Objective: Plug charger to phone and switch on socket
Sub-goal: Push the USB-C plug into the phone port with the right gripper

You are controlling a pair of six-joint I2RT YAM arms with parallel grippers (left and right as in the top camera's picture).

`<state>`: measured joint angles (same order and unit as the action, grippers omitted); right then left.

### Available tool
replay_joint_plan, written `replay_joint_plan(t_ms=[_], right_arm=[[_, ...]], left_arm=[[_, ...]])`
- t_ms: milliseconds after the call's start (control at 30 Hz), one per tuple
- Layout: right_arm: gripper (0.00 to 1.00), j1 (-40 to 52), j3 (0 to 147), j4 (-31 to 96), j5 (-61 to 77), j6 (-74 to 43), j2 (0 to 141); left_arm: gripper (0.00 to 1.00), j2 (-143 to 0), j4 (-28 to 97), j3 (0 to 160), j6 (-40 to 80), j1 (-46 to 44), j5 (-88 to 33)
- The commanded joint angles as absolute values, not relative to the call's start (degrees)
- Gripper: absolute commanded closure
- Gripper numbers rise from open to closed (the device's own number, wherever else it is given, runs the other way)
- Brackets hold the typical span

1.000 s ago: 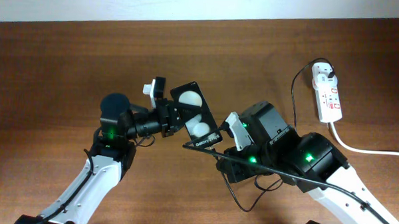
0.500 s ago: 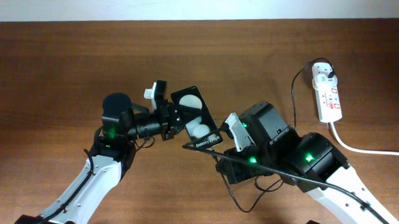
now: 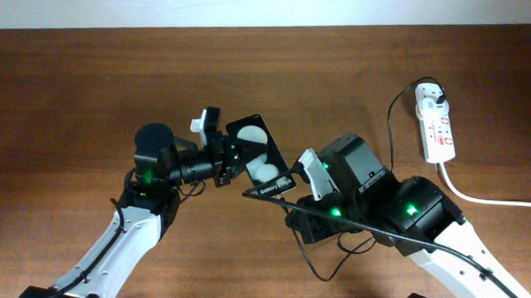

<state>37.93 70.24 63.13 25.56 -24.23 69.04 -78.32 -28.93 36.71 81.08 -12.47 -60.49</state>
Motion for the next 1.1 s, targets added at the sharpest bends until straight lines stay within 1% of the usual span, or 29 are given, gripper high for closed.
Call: replay_joint_plan(t_ms=[0, 367, 433, 500, 567, 733, 1000, 1067], right_arm=[[0.96, 38.20, 70.17, 63.64, 26.09, -24.51, 68.25], [0.96, 38.20, 70.17, 62.50, 24.77, -24.53, 69.04], [0.96, 38.20, 70.17, 61.95, 24.77, -24.51, 69.87], [0.96, 38.17, 70.17, 60.10, 24.75, -24.51, 69.91], [0.96, 38.17, 70.17, 58.63, 24.75, -24.51, 69.91], [0.96, 38.17, 70.17, 58.19, 21.37, -24.49, 69.91], [0.96, 38.20, 70.17, 58.61, 17.26, -24.29, 69.91], [0.92, 38.20, 70.17, 59.33, 17.26, -24.29, 69.91]], left_arm=[[1.00, -77.67, -29.52, 37.65, 81.43, -12.64, -61.73], [1.00, -77.67, -29.76, 37.65, 81.38, -12.64, -62.08], [1.00, -77.67, -31.83, 37.65, 81.38, -12.64, -62.89], [1.00, -77.67, -36.86, 37.65, 81.38, -12.64, -64.14], [1.00, -77.67, -36.86, 37.65, 81.38, -12.71, -64.60], [1.00, -77.67, -36.84, 37.65, 73.41, -12.75, -69.58], [0.99, -77.67, -36.84, 37.65, 73.60, -12.73, -69.67], [0.99, -77.67, -36.82, 37.65, 71.75, -12.73, -69.65]])
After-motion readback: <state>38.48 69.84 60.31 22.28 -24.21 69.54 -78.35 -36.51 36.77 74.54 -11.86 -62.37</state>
